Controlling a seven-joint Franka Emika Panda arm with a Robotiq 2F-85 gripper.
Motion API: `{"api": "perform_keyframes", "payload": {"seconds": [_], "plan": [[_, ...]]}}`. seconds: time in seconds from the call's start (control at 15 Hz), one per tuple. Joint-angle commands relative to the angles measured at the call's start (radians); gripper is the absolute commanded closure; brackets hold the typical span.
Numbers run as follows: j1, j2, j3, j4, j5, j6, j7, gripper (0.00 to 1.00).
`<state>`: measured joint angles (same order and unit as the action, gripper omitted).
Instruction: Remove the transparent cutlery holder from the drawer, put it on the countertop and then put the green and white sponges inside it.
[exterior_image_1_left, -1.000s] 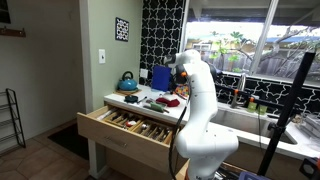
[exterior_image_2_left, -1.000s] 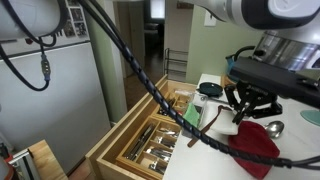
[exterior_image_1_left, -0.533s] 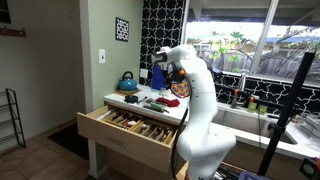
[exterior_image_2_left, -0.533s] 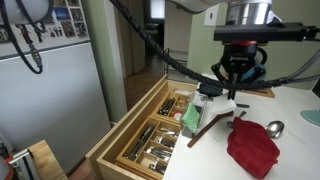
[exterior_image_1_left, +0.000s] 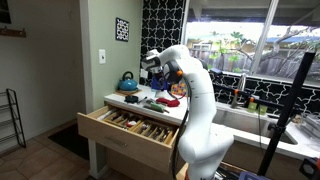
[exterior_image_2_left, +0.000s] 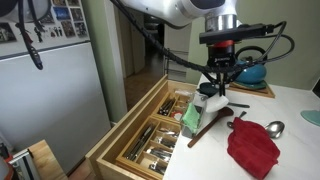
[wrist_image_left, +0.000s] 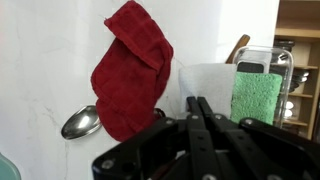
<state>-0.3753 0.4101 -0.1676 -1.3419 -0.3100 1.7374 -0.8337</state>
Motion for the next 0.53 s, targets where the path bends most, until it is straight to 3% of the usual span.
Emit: {"api": "perform_keyframes", "payload": {"seconds": [0.0, 0.47], "plan": [[0.005, 0.004, -0.014, 0.01, 0.006, -0.004, -0.005, 0.96], [0.106, -0.07, -0.011, -0.158, -0.114, 0.118, 0.194, 0.99]]}}
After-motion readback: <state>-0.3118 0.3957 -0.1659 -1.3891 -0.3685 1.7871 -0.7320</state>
